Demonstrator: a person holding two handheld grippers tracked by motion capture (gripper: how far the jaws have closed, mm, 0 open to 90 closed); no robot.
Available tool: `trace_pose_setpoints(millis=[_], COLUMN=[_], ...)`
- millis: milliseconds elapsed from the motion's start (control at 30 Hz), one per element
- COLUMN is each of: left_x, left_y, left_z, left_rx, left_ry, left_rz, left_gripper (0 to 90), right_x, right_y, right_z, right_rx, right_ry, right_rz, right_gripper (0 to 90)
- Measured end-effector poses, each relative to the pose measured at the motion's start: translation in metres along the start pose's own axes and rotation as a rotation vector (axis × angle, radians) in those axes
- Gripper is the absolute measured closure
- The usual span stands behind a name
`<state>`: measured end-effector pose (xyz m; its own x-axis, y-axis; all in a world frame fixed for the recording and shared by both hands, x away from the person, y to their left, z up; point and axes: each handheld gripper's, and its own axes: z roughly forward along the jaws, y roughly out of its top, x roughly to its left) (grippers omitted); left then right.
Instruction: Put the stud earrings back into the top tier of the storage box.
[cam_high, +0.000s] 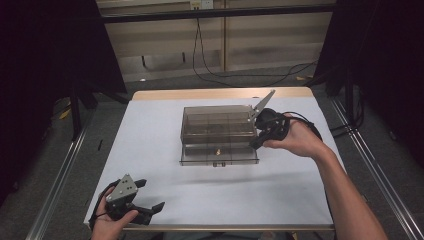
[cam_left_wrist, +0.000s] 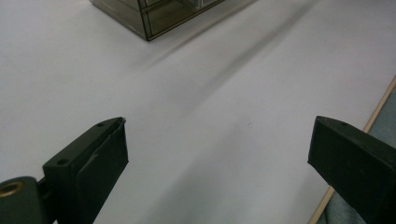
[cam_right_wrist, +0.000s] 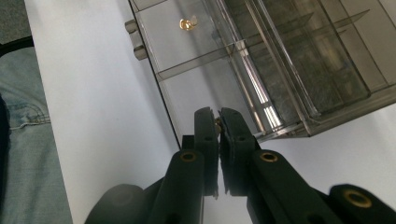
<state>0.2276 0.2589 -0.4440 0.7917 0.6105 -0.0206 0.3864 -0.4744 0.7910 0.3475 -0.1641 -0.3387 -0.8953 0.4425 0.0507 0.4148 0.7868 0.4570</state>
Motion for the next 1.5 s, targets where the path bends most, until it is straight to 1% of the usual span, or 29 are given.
trace_pose_setpoints(millis=[33, 67, 133, 167, 200, 233, 267, 567, 633, 800, 833, 967, 1033, 1067, 1133, 1200, 1233, 1300, 1333, 1367, 1400, 1500], left_x=[0.000, 0.000, 0.000, 0.000, 0.000, 0.000, 0.000, 0.000, 0.000, 0.001, 0.000, 0.000, 0.000, 0.000, 0.000, 0.000, 0.000, 0.000, 0.000, 0.000, 0.000, 0.000], left_y=[0.000, 0.000, 0.000, 0.000, 0.000, 0.000, 0.000, 0.000, 0.000, 0.000, 0.000, 0.000, 0.000, 0.000, 0.000, 0.000, 0.000, 0.000, 0.000, 0.000, 0.000, 0.000], left_z=[0.000, 0.000, 0.000, 0.000, 0.000, 0.000, 0.000, 0.000, -0.001, 0.000, 0.000, 0.000, 0.000, 0.000, 0.000, 0.000, 0.000, -0.001, -0.001, -0.002, -0.002, -0.002], left_rx=[0.000, 0.000, 0.000, 0.000, 0.000, -0.001, -0.004, -0.005, -0.001, 0.000, 0.000, 0.002, 0.000, 0.000, 0.001, -0.001, -0.003, -0.007, -0.007, -0.004, -0.005, -0.005], left_ry=[0.000, 0.000, 0.000, 0.000, 0.000, 0.000, 0.000, 0.000, 0.001, 0.003, 0.003, 0.003, 0.001, 0.001, 0.000, 0.000, 0.001, -0.001, 0.000, 0.002, 0.002, 0.002], left_rz=[-0.002, -0.002, 0.001, 0.002, 0.001, 0.000, -0.001, -0.004, -0.004, -0.003, -0.003, -0.004, -0.003, -0.003, -0.003, 0.002, -0.003, -0.003, -0.004, -0.004, -0.003, -0.002], left_gripper=[4.8, 4.8, 4.8, 4.8, 4.8, 4.8, 4.8, 4.8, 4.8, 4.8, 4.8, 4.8, 4.8, 4.8, 4.8, 4.8, 4.8, 4.8, 4.8, 4.8, 4.8, 4.8], right_x=[0.000, 0.000, 0.002, 0.001, 0.002, 0.002, 0.003, 0.005, 0.005, 0.008, 0.008, 0.009, 0.011, 0.011, 0.013, 0.013, 0.015, 0.017, 0.018, 0.018, 0.019, 0.021], right_y=[0.001, 0.003, 0.005, 0.007, 0.008, 0.010, 0.010, 0.023, 0.026, 0.033, 0.034, 0.037, 0.039, 0.040, 0.042, 0.046, 0.048, 0.053, 0.055, 0.057, 0.059, 0.064], right_z=[0.001, 0.001, 0.001, 0.002, 0.002, 0.002, 0.003, 0.008, 0.010, 0.014, 0.014, 0.017, 0.019, 0.019, 0.020, 0.023, 0.024, 0.027, 0.029, 0.031, 0.032, 0.036], right_rx=[0.000, 0.001, -0.001, -0.002, -0.003, 0.003, 0.002, 0.014, 0.018, 0.016, 0.020, 0.026, 0.024, 0.024, 0.031, 0.032, 0.035, 0.037, 0.044, 0.043, 0.049, 0.051], right_ry=[0.002, 0.002, 0.005, 0.004, 0.007, 0.008, 0.007, 0.017, 0.025, 0.026, 0.025, 0.036, 0.032, 0.035, 0.038, 0.038, 0.038, 0.045, 0.045, 0.048, 0.053, 0.056], right_rz=[0.002, -0.007, -0.003, -0.015, -0.013, -0.021, -0.015, -0.040, -0.039, -0.062, -0.058, -0.067, -0.068, -0.077, -0.070, -0.092, -0.088, -0.101, -0.098, -0.108, -0.104, -0.118], right_gripper=[86.3, 86.3, 86.3, 86.3, 86.3, 86.3, 86.3, 86.4, 86.3, 86.4, 86.3, 86.3, 86.3, 86.3, 86.3, 86.3, 86.4, 86.4, 86.3, 86.3, 86.3, 86.3])
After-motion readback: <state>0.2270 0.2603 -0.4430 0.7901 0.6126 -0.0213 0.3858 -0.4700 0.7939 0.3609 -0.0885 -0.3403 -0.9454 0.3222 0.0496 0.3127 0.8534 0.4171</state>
